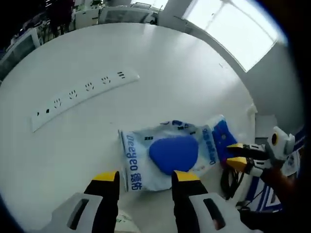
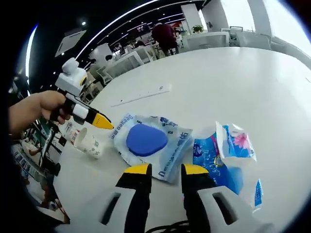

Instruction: Arrange the tabletop items into an orderly group along one side of the table until the central work area is clear of visible clutter.

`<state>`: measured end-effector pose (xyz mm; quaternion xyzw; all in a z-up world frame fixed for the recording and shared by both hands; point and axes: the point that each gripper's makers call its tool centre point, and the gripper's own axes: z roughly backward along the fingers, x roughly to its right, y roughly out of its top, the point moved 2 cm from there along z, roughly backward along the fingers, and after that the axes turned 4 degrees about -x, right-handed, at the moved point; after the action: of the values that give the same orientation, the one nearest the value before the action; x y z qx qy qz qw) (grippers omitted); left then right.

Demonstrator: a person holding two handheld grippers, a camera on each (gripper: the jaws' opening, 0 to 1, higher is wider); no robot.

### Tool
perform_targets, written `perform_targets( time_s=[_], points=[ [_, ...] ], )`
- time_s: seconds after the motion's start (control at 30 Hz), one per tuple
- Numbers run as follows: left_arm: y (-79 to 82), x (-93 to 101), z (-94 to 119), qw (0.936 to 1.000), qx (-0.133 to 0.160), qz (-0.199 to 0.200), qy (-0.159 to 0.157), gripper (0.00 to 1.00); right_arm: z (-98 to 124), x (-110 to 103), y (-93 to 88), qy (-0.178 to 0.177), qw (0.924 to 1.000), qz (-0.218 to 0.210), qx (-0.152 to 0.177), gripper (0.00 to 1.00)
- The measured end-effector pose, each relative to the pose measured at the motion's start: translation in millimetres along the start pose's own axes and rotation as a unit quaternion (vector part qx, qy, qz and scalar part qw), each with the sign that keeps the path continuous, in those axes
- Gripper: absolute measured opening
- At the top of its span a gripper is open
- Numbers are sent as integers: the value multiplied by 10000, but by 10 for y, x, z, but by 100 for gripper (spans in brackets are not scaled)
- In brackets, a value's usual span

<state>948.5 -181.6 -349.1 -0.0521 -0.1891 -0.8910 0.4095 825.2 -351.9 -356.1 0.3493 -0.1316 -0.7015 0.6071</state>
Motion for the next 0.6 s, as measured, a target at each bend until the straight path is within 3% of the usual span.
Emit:
perform_targets(
  time_s=[0.07,0.23,0.4,0.6],
  points=[
    [0,-15,-12,10000,-45,-3,-4,41,-4,-7,0,-40,10000,-18,-10,14],
    [-19,-112,-55,9998,-150,-27,159,42,-76,11,-37,-120,9997,-41,-193,18],
    [-88,-120,-144,9994,-334,67,10,44,-140,-2,-83,-58,9992,-234,-322,19],
    [-167,-149,-271,9980,-619,67,-121,35,-146,-41,-119,-2,9983,-357,-453,15]
  ],
)
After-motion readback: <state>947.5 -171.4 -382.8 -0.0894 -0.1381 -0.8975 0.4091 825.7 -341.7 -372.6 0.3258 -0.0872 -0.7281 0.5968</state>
